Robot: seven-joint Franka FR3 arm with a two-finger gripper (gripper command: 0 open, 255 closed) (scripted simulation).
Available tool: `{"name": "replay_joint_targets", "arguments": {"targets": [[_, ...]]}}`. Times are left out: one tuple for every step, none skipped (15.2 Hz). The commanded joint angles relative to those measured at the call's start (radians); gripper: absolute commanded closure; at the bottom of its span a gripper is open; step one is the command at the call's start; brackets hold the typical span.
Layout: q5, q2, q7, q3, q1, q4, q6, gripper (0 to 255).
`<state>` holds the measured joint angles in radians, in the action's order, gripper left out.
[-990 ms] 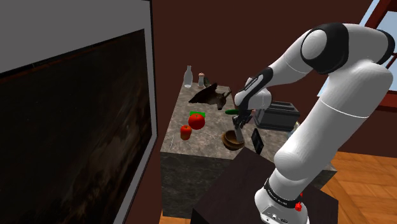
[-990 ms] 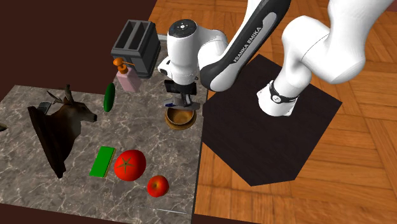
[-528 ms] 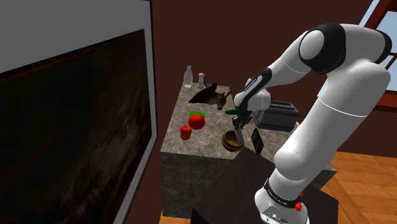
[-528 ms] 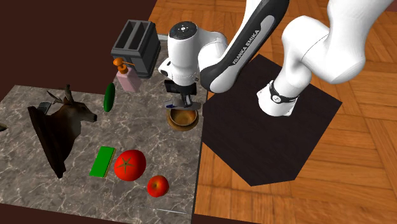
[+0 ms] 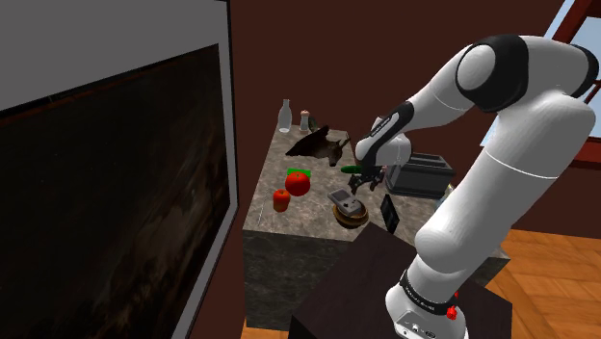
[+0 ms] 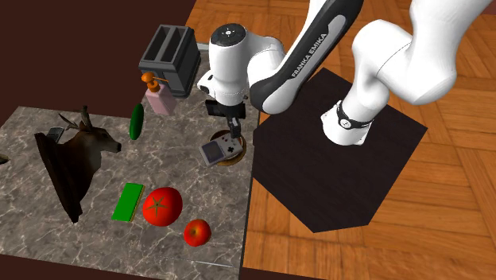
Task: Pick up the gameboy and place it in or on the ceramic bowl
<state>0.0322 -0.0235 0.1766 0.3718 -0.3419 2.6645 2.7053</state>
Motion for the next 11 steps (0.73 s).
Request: {"name": "replay_joint_targets", "arguments": {"targets": [[0.047,-0.065,-0.036,0.000,-0.003,0.000,-0.062,0],[0.068,-0.105,-0.052,-0.003,-0.008,-0.003,-0.104,0],[0.082,-0.135,-0.062,-0.006,-0.012,-0.007,-0.137,0],[0.081,-0.135,-0.061,-0.008,-0.014,-0.007,-0.137,0],[0.081,-0.135,-0.061,-0.008,-0.014,-0.007,-0.137,0],[0.081,-0.135,-0.061,-0.008,-0.014,-0.007,-0.137,0],[0.081,-0.135,-0.061,-0.008,-0.014,-0.007,-0.137,0],[0.081,-0.135,-0.061,-0.008,-0.014,-0.007,-0.137,0],[0.081,-0.135,-0.061,-0.008,-0.014,-0.007,-0.137,0],[0.081,-0.135,-0.061,-0.008,-0.014,-0.007,-0.137,0],[0.081,-0.135,-0.061,-0.008,-0.014,-0.007,-0.137,0]]}}
